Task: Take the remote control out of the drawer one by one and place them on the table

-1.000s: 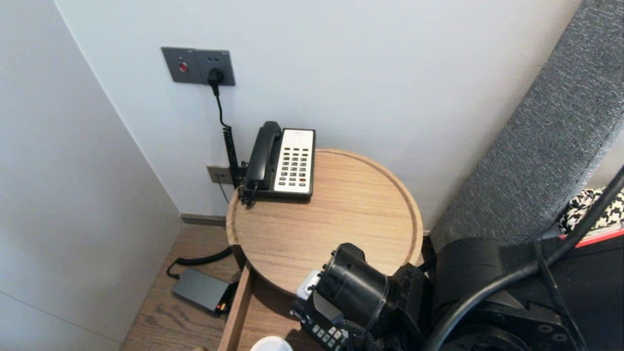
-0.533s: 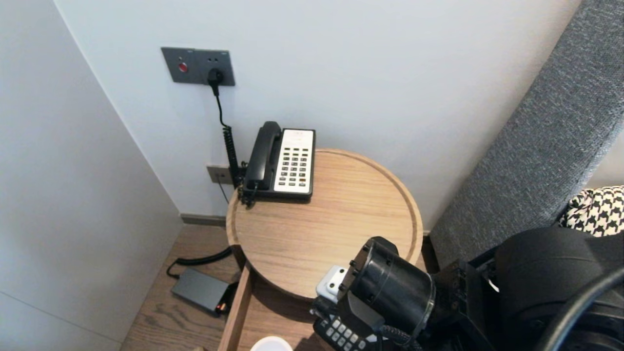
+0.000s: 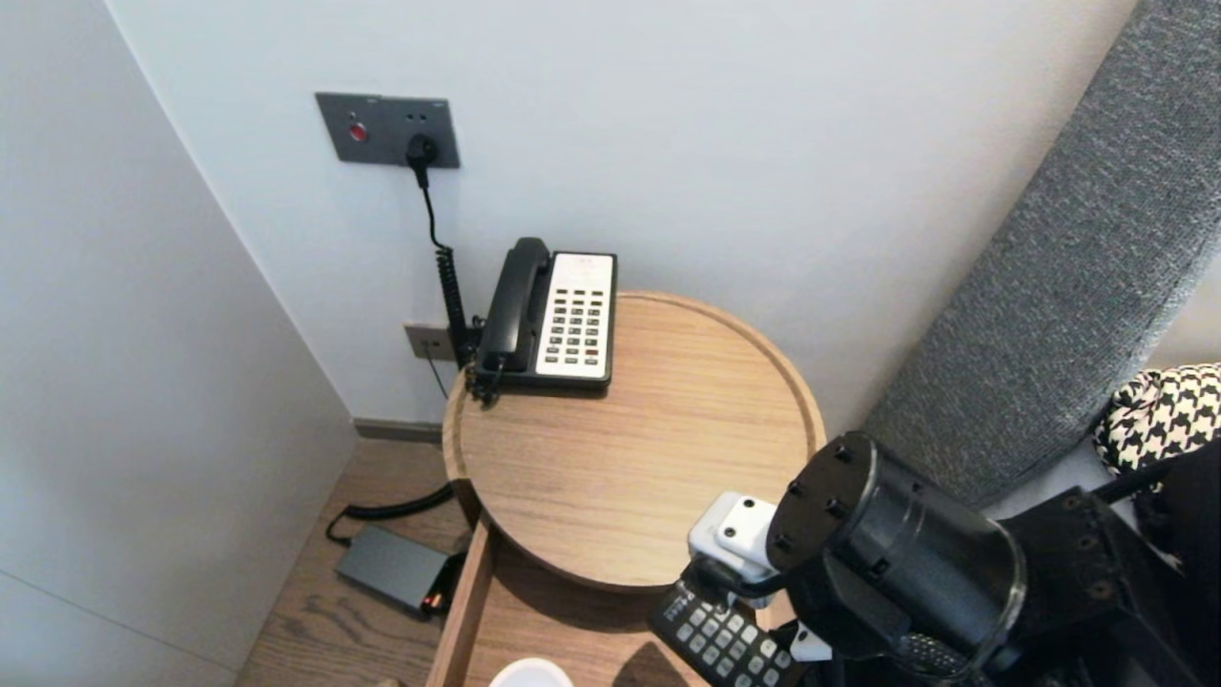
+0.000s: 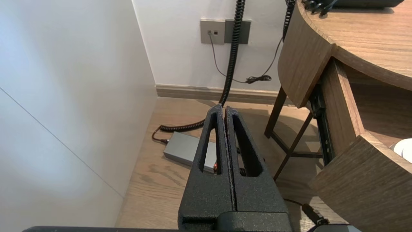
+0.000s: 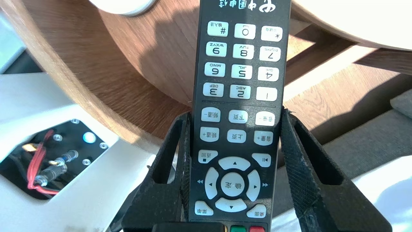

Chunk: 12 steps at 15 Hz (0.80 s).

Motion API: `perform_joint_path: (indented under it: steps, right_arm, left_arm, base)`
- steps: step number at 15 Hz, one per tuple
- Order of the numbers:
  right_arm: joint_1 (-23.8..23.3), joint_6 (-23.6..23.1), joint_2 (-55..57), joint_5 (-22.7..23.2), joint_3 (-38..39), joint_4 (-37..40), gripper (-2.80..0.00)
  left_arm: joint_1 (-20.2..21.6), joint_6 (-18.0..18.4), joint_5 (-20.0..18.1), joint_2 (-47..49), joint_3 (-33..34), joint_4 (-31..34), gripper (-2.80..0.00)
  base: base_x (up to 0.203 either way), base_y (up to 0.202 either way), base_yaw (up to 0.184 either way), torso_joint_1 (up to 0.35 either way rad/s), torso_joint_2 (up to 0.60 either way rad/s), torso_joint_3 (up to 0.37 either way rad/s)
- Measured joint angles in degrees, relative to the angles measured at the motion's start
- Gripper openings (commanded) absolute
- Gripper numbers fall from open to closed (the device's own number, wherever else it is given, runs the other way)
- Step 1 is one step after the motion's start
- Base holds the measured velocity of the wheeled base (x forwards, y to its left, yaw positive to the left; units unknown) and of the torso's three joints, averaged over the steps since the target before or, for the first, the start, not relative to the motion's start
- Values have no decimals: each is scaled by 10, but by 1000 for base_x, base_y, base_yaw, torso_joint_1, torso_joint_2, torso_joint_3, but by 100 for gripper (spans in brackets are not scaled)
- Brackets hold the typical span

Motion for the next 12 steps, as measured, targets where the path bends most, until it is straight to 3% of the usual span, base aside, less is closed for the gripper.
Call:
perform_joint_path:
  steps: [5,12]
  right_arm:
    - [-65,-6,-42,-2,-39,0,-280]
    - [-161,3,7,-5,-216,-3,-280]
  left_arm:
    - [0,0,0,0,0,0,-280]
    - [0,0,0,0,0,0,-280]
  base:
    - [0,0,0,0,0,0]
    - [0,0,0,0,0,0]
